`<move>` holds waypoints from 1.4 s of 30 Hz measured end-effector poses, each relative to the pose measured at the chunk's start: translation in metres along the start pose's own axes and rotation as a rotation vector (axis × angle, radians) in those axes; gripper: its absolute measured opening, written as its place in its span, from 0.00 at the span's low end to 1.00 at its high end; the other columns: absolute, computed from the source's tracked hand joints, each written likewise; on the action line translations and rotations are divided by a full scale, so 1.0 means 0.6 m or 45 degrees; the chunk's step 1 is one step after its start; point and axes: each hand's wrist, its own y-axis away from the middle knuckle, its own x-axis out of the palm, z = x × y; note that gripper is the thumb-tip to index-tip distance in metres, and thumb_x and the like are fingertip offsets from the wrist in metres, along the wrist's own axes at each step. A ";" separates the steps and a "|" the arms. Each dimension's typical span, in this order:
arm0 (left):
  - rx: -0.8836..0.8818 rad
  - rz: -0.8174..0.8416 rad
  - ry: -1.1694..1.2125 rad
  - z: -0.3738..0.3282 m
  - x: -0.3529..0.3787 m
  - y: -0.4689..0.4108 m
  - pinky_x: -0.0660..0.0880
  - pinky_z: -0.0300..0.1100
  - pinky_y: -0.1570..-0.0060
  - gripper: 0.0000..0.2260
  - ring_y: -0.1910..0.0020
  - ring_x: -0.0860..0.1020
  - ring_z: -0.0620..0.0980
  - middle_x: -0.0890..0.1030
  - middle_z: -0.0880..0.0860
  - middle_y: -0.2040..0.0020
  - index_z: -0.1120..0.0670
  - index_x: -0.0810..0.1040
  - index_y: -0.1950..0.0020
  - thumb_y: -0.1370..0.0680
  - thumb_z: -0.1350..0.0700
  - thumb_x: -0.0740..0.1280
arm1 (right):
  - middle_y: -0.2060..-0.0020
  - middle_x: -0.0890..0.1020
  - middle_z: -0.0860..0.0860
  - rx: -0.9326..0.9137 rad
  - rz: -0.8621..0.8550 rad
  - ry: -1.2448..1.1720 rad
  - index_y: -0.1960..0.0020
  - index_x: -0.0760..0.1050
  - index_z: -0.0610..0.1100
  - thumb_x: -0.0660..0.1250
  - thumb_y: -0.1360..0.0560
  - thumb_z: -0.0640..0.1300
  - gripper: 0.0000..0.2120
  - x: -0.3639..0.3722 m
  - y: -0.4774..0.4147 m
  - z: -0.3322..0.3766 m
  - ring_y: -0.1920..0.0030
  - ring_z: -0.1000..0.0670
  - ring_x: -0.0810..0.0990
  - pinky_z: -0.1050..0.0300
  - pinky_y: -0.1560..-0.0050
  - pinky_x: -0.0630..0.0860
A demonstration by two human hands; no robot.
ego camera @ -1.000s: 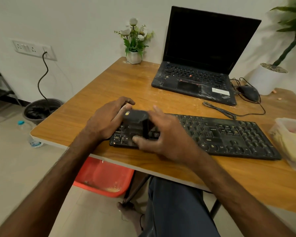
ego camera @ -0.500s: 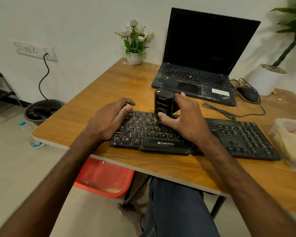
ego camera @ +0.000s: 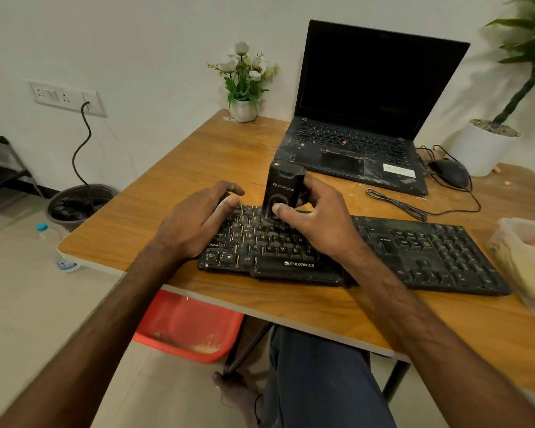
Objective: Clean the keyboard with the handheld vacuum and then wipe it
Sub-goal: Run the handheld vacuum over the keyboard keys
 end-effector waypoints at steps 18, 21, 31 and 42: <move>0.048 -0.010 -0.031 -0.001 0.005 -0.004 0.73 0.51 0.49 0.30 0.47 0.79 0.47 0.82 0.49 0.46 0.49 0.71 0.33 0.19 0.32 0.43 | 0.49 0.83 0.51 -0.252 0.163 0.236 0.35 0.76 0.45 0.75 0.29 0.48 0.24 0.007 -0.026 0.014 0.51 0.52 0.79 0.49 0.48 0.78; 0.033 -0.026 -0.046 0.002 0.004 -0.002 0.73 0.53 0.47 0.31 0.46 0.78 0.48 0.82 0.50 0.46 0.50 0.72 0.32 0.19 0.33 0.43 | 0.48 0.83 0.52 -0.259 0.075 0.214 0.35 0.77 0.45 0.75 0.29 0.48 0.24 0.018 -0.036 0.012 0.49 0.52 0.80 0.46 0.41 0.76; 0.031 -0.061 -0.074 -0.005 0.006 -0.003 0.69 0.47 0.52 0.28 0.50 0.76 0.46 0.79 0.48 0.51 0.51 0.74 0.33 0.19 0.37 0.44 | 0.47 0.83 0.53 -0.250 0.058 0.262 0.37 0.77 0.43 0.75 0.29 0.46 0.22 -0.005 -0.038 0.004 0.48 0.56 0.79 0.44 0.23 0.55; 0.036 -0.079 -0.063 -0.002 0.006 -0.002 0.67 0.45 0.54 0.29 0.52 0.75 0.45 0.77 0.46 0.53 0.50 0.73 0.32 0.18 0.36 0.43 | 0.43 0.82 0.51 -0.260 0.040 0.309 0.34 0.75 0.43 0.75 0.29 0.46 0.25 -0.006 -0.043 0.005 0.43 0.54 0.79 0.44 0.22 0.53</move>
